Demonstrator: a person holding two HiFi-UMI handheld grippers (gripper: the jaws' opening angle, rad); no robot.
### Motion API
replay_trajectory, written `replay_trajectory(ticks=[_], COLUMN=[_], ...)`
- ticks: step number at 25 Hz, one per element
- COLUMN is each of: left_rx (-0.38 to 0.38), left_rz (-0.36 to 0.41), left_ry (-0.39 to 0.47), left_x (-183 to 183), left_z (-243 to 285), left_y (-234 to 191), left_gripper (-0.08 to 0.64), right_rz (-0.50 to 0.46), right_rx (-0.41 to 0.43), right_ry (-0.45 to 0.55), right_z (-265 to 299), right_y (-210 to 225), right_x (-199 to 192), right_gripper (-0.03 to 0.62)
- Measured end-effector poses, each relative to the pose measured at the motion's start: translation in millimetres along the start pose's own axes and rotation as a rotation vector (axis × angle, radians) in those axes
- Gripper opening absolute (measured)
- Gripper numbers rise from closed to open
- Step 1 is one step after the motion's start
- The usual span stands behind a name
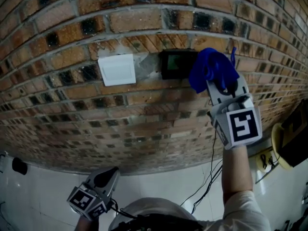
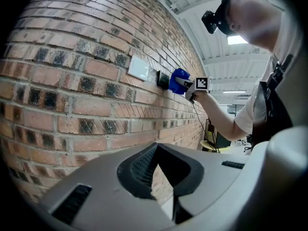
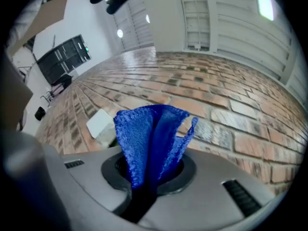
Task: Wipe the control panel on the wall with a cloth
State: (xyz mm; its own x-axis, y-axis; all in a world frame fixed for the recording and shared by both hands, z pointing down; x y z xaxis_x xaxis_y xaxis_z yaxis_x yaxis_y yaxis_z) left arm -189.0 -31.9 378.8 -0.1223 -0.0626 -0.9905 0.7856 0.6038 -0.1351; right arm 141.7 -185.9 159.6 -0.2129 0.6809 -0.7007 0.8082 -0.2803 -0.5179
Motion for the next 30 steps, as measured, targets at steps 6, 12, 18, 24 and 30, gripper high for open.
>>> replay_trajectory(ticks=[6,12,18,24,30], left_rx=[0.001,0.062,0.054,0.029,0.054], left_rz=[0.014,0.014,0.021,0.027,0.015], left_ry=[0.012,0.014,0.014,0.008,-0.017], left_x=[-1,0,-1,1,-2], left_z=[7,-1,8,22,23], left_y=[14,10,12,19,25], left_gripper=[0.003,0.003,0.003,0.003,0.003], right_rz=[0.080,0.114,0.076,0.053,0.022], right_rx=[0.191,0.135,0.088,0.028,0.008], right_ry=[0.042,0.043,0.002,-0.037,-0.042], right_z=[45,48,30,11,5], right_y=[-71,-51,-21,8,28], right_x=[10,-1,-13,-24,-45], right_gripper=[0.089,0.089,0.091,0.089,0.089])
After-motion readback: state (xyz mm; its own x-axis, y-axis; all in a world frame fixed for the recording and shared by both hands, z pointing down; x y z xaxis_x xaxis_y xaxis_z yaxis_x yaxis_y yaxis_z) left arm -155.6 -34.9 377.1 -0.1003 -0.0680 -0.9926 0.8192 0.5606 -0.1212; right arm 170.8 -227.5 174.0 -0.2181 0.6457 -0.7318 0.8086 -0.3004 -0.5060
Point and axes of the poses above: the fingertips, and each gripper's own axes: z forward along the fingers, y to its right, x out of its top, the point moved 9 cm from there along -z, backward along the fingers, and after that the axes turned 12 degrees about y, right-handed, at the moved point
